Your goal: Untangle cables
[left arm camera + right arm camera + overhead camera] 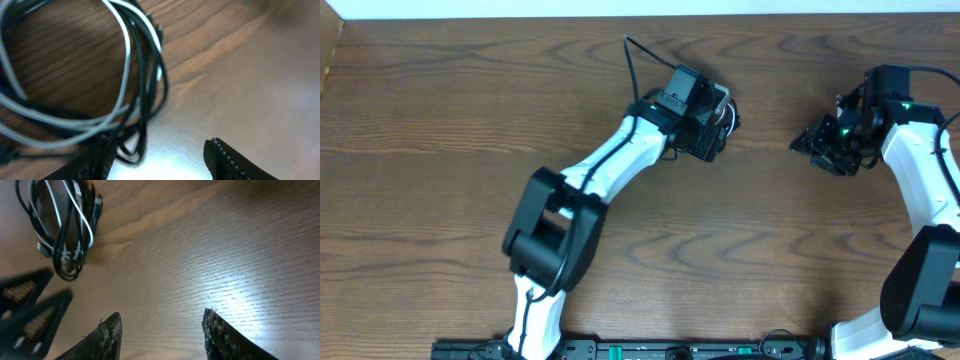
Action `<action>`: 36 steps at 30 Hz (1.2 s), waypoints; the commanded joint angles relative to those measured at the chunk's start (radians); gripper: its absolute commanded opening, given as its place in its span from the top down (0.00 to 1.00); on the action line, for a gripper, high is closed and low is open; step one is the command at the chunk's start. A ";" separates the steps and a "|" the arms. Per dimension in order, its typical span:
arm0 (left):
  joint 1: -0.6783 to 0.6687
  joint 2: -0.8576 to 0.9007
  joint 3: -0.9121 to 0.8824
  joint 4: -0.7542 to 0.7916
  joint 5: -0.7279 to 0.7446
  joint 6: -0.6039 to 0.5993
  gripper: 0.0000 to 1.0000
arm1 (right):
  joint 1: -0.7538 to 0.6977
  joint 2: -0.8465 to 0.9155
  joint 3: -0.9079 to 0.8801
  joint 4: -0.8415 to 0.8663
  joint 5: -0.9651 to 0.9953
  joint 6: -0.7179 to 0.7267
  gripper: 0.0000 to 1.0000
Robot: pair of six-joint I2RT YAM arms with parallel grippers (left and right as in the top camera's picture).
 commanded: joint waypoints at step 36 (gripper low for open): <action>0.107 -0.199 0.004 -0.164 0.317 -0.362 0.93 | 0.274 -0.005 0.003 0.214 -0.259 0.183 0.47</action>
